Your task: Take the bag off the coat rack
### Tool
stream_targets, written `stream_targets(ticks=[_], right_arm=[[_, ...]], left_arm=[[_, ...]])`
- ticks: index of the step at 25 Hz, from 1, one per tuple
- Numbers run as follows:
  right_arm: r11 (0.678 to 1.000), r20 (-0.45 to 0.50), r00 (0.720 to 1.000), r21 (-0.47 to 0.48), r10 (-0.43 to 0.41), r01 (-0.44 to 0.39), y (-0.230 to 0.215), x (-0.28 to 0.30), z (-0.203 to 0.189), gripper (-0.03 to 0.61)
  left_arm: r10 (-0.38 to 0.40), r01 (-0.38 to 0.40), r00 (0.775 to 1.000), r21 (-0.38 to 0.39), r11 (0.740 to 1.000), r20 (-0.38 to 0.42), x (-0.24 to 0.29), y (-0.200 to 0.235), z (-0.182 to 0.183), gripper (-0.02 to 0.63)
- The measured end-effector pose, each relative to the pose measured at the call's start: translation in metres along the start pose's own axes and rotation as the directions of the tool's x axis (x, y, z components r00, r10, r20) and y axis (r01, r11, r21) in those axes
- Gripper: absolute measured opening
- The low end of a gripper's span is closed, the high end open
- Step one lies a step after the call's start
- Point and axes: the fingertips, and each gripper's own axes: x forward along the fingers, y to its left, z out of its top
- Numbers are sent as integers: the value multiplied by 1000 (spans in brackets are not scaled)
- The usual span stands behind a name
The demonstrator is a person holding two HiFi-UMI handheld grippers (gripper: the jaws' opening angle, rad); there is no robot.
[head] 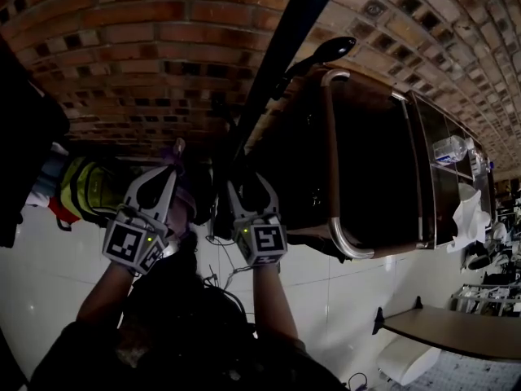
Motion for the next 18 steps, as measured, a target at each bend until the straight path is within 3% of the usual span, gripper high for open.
stream_targets(ticks=[9, 16, 18], right_arm=[[986, -26, 992, -114, -125, 122, -22, 18, -19, 193], [997, -39, 999, -74, -18, 15, -13, 28, -25, 184], [996, -35, 999, -85, 39, -42, -8, 30, -25, 131]], left_arm=[[-25, 25, 999, -19, 1000, -32, 36, 12, -22, 26], [-38, 36, 998, -32, 999, -53, 46, 11, -31, 26], [-45, 43, 997, -32, 999, -60, 46, 10, -33, 26]])
